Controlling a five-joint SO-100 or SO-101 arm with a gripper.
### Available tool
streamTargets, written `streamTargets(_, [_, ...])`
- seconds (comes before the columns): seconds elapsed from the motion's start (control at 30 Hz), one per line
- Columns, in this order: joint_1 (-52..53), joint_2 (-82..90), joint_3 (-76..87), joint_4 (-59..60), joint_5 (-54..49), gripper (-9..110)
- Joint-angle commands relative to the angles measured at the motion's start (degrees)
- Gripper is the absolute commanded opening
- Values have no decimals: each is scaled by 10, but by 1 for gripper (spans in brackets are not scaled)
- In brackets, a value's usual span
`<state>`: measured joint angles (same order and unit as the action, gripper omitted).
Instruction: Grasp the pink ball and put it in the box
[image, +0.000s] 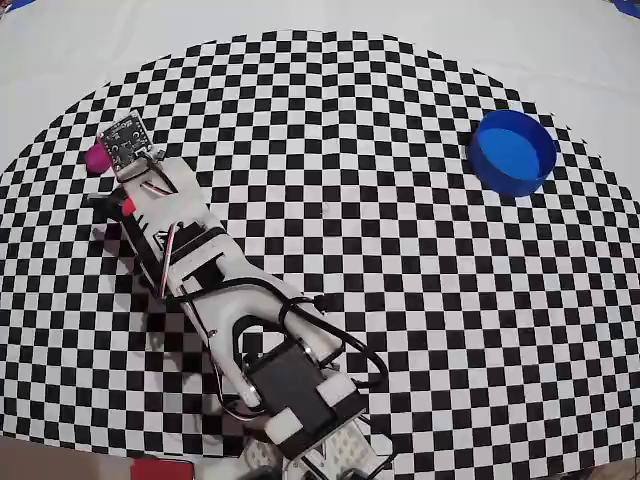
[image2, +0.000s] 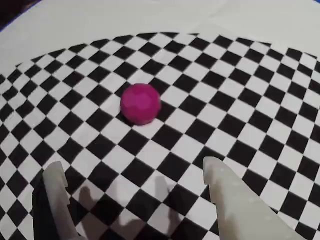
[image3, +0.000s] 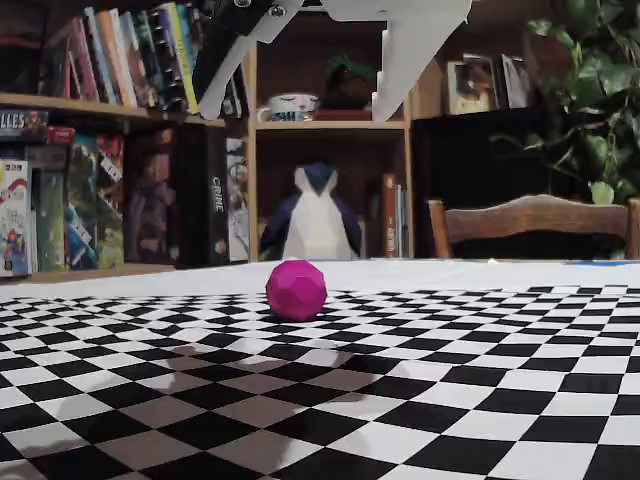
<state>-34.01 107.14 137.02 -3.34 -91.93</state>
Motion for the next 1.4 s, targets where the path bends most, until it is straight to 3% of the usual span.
streamTargets(0.0, [-6,-8,-35,-9,-6,32])
streamTargets(1.37, [-11,-284,-276,-9,0,32])
